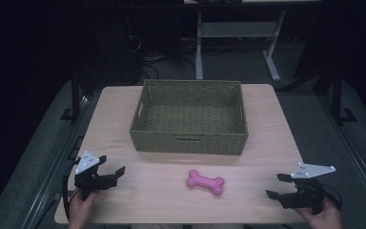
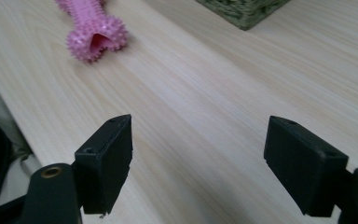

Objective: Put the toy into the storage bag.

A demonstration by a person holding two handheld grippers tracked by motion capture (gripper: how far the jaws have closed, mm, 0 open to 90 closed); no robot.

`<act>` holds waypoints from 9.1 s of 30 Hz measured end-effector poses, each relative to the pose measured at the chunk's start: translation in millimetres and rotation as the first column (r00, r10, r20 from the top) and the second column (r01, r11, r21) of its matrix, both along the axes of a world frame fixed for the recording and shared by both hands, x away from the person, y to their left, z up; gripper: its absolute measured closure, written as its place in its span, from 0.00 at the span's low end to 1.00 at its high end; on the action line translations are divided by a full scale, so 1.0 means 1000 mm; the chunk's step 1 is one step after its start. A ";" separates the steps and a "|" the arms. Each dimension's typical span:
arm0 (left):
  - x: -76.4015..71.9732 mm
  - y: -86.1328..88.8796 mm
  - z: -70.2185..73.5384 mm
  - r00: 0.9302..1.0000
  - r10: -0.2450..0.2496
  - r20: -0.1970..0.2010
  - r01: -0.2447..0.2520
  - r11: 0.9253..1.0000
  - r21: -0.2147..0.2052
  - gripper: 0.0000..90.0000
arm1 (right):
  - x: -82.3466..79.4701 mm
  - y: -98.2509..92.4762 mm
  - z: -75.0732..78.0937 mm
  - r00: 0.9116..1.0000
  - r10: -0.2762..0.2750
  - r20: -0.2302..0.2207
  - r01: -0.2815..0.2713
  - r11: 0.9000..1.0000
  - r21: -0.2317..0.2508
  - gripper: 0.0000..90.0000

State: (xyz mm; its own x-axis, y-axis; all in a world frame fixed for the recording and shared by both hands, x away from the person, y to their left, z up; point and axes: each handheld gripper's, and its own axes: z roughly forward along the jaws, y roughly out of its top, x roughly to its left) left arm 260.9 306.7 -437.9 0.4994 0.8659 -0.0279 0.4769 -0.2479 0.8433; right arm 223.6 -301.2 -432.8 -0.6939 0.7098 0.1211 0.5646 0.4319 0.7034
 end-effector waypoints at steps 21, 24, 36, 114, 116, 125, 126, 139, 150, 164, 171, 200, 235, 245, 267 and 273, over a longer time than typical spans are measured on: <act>0.000 -0.002 0.000 1.000 -0.006 0.002 0.006 1.000 -0.003 0.15 | 0.039 0.049 0.005 0.981 0.166 -0.101 -0.170 0.985 -0.036 0.20; 0.000 -0.002 0.000 1.000 -0.005 0.000 0.005 1.000 -0.007 0.15 | 0.042 0.054 0.007 0.978 0.179 -0.107 -0.185 0.982 -0.048 0.20; 0.000 0.002 0.001 1.000 -0.003 0.004 0.003 1.000 -0.005 0.15 | 0.056 0.085 0.017 0.955 0.269 -0.125 -0.283 0.953 -0.113 0.22; 0.002 0.007 0.001 1.000 0.008 0.008 -0.008 1.000 -0.024 0.15 | 0.083 0.221 -0.002 0.820 0.522 -0.233 -0.572 0.743 -0.349 0.59; 0.001 0.007 0.001 1.000 0.007 0.008 -0.007 1.000 -0.023 0.15 | 0.082 0.224 -0.003 0.823 0.519 -0.232 -0.568 0.735 -0.370 0.61; 0.001 0.006 0.001 1.000 0.005 0.008 -0.005 1.000 -0.027 0.15 | 0.082 0.225 -0.003 0.825 0.511 -0.239 -0.564 0.734 -0.377 0.62; 0.001 0.006 0.001 1.000 0.004 0.006 -0.004 1.000 -0.025 0.15 | 0.083 0.225 -0.003 0.824 0.513 -0.242 -0.567 0.733 -0.377 0.63; 0.001 0.007 0.002 1.000 0.008 0.008 -0.008 1.000 -0.027 0.15 | 0.086 0.218 0.002 0.800 0.535 -0.273 -0.600 0.716 -0.356 0.65; 0.001 0.007 0.002 1.000 0.008 0.010 -0.008 1.000 -0.025 0.15 | 0.094 0.207 0.027 0.788 0.562 -0.249 -0.615 0.727 -0.305 0.65; 0.001 0.007 0.002 1.000 0.011 0.010 -0.011 1.000 -0.027 0.15 | 0.110 0.199 0.062 0.781 0.583 -0.227 -0.625 0.736 -0.259 0.65; 0.001 0.008 0.001 1.000 0.013 0.007 -0.013 1.000 -0.025 0.15 | 0.119 0.194 0.078 0.787 0.579 -0.212 -0.617 0.748 -0.247 0.65; 0.002 0.008 0.001 1.000 0.014 0.006 -0.013 1.000 -0.025 0.15 | 0.157 0.172 0.118 0.820 0.543 -0.184 -0.571 0.799 -0.187 0.65; 0.003 0.010 0.000 1.000 0.017 0.005 -0.017 1.000 -0.023 0.15 | 0.201 0.170 0.142 0.845 0.498 -0.195 -0.531 0.824 -0.196 0.65; 0.004 0.009 0.000 1.000 0.014 0.006 -0.014 1.000 -0.028 0.15 | 0.215 0.177 0.141 0.851 0.483 -0.207 -0.521 0.826 -0.216 0.65; 0.005 0.008 -0.001 1.000 0.010 0.001 -0.010 1.000 -0.028 0.15 | 0.243 0.176 0.115 0.864 0.436 -0.253 -0.489 0.845 -0.214 0.65; 0.006 0.007 -0.001 1.000 0.011 0.001 -0.011 1.000 -0.029 0.15 | 0.246 0.177 0.111 0.869 0.422 -0.258 -0.478 0.851 -0.217 0.65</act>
State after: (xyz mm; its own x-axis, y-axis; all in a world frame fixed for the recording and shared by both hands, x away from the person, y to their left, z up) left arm 266.6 313.8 -439.0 0.4900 0.8702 -0.0524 0.4782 -0.2180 0.8507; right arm 469.4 -124.7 -321.5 -0.9267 0.3493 0.1390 0.3745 0.8252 0.4229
